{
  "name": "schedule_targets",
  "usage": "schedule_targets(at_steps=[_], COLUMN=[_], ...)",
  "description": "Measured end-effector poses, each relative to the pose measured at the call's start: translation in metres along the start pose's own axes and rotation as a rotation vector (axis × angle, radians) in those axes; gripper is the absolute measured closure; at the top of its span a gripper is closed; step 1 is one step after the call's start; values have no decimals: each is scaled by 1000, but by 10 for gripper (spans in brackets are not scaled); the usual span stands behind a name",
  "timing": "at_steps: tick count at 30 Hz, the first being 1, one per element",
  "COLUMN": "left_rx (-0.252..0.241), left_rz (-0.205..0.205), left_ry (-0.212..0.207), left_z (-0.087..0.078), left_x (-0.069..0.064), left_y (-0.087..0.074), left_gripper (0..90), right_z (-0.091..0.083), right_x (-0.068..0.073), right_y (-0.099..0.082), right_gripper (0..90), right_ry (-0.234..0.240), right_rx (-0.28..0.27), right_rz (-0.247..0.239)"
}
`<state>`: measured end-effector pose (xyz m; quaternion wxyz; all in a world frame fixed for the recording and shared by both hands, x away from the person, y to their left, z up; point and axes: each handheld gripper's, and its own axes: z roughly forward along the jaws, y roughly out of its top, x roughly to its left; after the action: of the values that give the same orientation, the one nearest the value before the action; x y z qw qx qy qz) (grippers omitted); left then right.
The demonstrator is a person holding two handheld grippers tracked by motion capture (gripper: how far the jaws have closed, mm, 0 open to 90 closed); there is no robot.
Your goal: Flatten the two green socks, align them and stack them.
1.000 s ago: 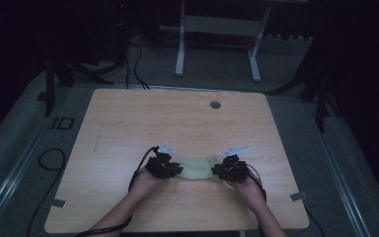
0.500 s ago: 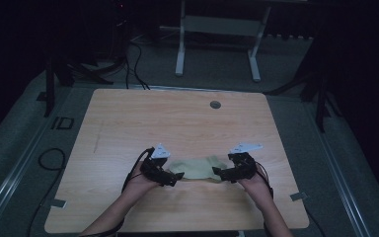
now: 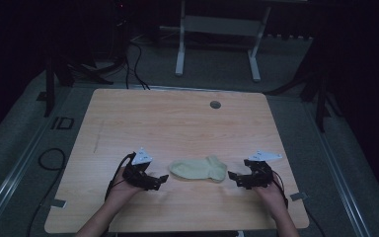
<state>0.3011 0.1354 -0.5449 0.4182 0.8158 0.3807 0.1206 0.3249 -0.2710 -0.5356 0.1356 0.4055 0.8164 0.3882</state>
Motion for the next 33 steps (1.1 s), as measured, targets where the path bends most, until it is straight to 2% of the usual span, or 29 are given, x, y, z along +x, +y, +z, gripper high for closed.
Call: schedule_targets(at_steps=[4,7,13,18,21,23,26,30,33], left_rx=[-8,-13,-32,-39,-33,-48,-46,-46,-60], left_rz=[-12,-23,-71,-87,-102,-126,-126,-154,-156], left_ry=[16,34,81,111,131,163,185,201,217], left_z=[-11,-19,-34,-48,-55,-61,-71,-81,-87], left_x=[5,10,23,29,34,36,39,44,45], left_y=[-8,-14,-31,-44,-53,-59,-68,-80,-86], left_gripper=[71,71,71,71,71,71,71,71,71], right_z=[-8,-13,-27,-38,-42,-45,-48,-50,-52], right_x=[-11,-15,-23,-30,-34,-36,-38,-41,-43], right_y=[-14,-22,-34,-44,-47,-49,-53,-58,-59], right_gripper=[132,133,135,137,138,138,139,138,138], right_ry=[-20,-25,-49,-75,-89,-101,-120,-152,-158], right_rx=[1,9,-1,-2,-4,-9,-21,-35,-49], right_rz=[44,54,81,112,124,137,148,158,168])
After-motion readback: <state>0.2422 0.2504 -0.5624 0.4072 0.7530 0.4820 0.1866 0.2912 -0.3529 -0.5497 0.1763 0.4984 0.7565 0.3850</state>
